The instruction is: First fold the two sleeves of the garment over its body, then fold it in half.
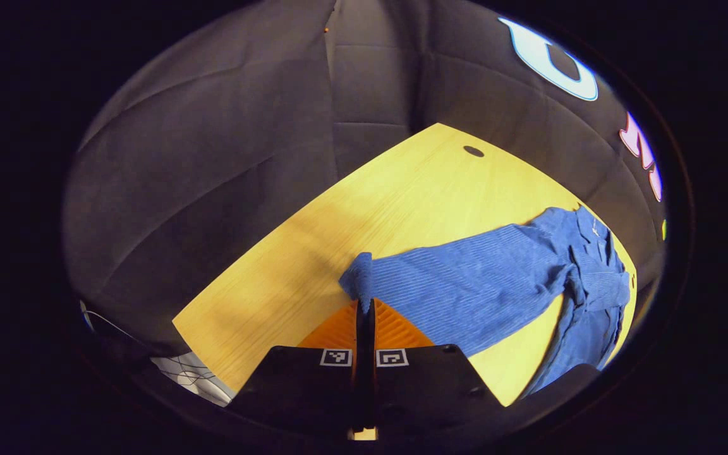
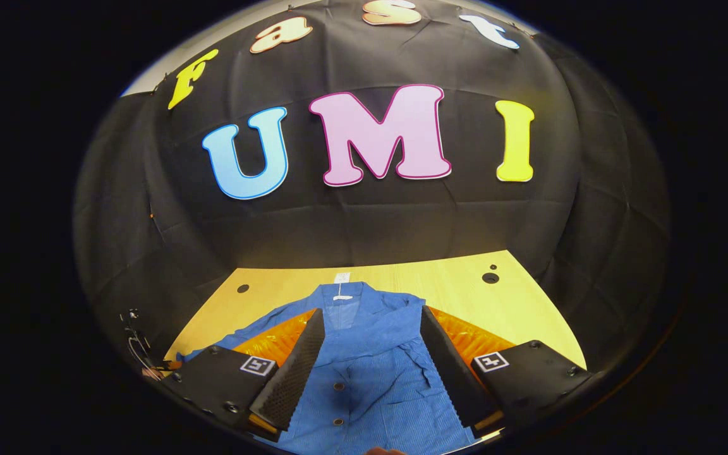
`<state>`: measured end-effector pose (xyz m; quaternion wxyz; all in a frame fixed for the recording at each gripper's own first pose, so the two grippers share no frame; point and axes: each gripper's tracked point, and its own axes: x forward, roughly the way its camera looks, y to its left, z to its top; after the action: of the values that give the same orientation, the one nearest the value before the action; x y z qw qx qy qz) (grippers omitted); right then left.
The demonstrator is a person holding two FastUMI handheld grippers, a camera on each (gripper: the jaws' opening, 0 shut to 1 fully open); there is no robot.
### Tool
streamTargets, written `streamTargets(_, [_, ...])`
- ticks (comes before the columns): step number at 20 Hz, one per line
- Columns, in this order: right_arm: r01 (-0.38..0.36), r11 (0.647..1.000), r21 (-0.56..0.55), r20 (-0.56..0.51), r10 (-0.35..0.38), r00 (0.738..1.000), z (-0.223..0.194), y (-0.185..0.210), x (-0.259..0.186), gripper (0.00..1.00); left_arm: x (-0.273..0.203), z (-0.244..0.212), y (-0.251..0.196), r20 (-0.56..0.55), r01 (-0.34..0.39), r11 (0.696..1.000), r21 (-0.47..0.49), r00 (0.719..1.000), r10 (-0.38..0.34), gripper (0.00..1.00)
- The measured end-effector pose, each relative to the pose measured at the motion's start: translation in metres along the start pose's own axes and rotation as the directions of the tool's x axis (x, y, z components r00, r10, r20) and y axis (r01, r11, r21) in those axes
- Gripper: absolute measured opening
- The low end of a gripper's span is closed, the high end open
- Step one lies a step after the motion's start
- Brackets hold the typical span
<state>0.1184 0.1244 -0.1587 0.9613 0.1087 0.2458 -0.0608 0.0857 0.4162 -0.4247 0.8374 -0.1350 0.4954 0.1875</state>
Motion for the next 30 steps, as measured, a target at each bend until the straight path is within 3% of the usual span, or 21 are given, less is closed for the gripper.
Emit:
streamTargets(6, [-0.008,1.000,0.012,-0.028,0.009,1.000,-0.015,-0.023,-0.009,0.98,-0.021,0.018,-0.082,0.017,0.103,0.995,0.015,0.995,-0.103,0.00])
streamTargets(16, [-0.002,0.999,0.053,-0.065,0.005,0.998,-0.026,-0.085,-0.018,0.98,-0.064,0.035,-0.229,0.049,0.233,0.963,0.134,0.969,-0.241,0.00])
streamTargets(22, [0.013,0.997,0.074,-0.069,-0.008,0.998,-0.028,-0.119,-0.017,0.98,-0.086,0.030,-0.314,0.037,0.303,0.928,0.215,0.947,-0.318,0.00])
streamTargets(30, [0.035,0.995,0.091,-0.089,-0.027,0.996,-0.026,-0.153,-0.023,0.98,-0.073,0.011,-0.430,-0.041,0.361,0.864,0.351,0.928,-0.371,0.00])
